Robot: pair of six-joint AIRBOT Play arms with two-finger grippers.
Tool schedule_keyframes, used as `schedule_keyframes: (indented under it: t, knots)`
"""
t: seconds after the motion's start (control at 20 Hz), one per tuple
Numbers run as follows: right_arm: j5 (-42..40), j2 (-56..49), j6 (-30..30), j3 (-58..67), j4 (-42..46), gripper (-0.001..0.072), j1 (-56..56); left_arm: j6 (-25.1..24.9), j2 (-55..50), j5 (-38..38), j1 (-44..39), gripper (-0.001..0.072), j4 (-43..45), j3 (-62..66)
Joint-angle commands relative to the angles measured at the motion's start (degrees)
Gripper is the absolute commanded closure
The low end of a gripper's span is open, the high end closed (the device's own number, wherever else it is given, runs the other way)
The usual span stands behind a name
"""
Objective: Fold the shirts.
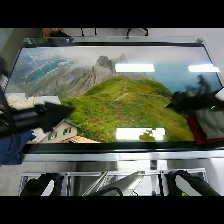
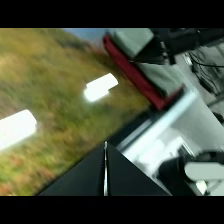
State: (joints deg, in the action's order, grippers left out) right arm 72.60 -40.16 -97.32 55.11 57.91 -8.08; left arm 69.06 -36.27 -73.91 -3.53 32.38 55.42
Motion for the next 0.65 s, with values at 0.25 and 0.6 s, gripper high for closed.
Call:
schedule_keyframes:
  t: [0.25, 0.6]
  knots:
    - [-12.13, 15.06, 4.35, -24.30, -0.50, 0.0695, 21.44, 6.95, 12.55, 17.40, -23.19, 0.0692, 1.05, -29.03]
    - [-12.15, 15.04, 4.35, -24.30, -0.50, 0.0695, 21.44, 9.55, 12.72, 18.97, -25.83, 0.0691, 0.55, -28.96]
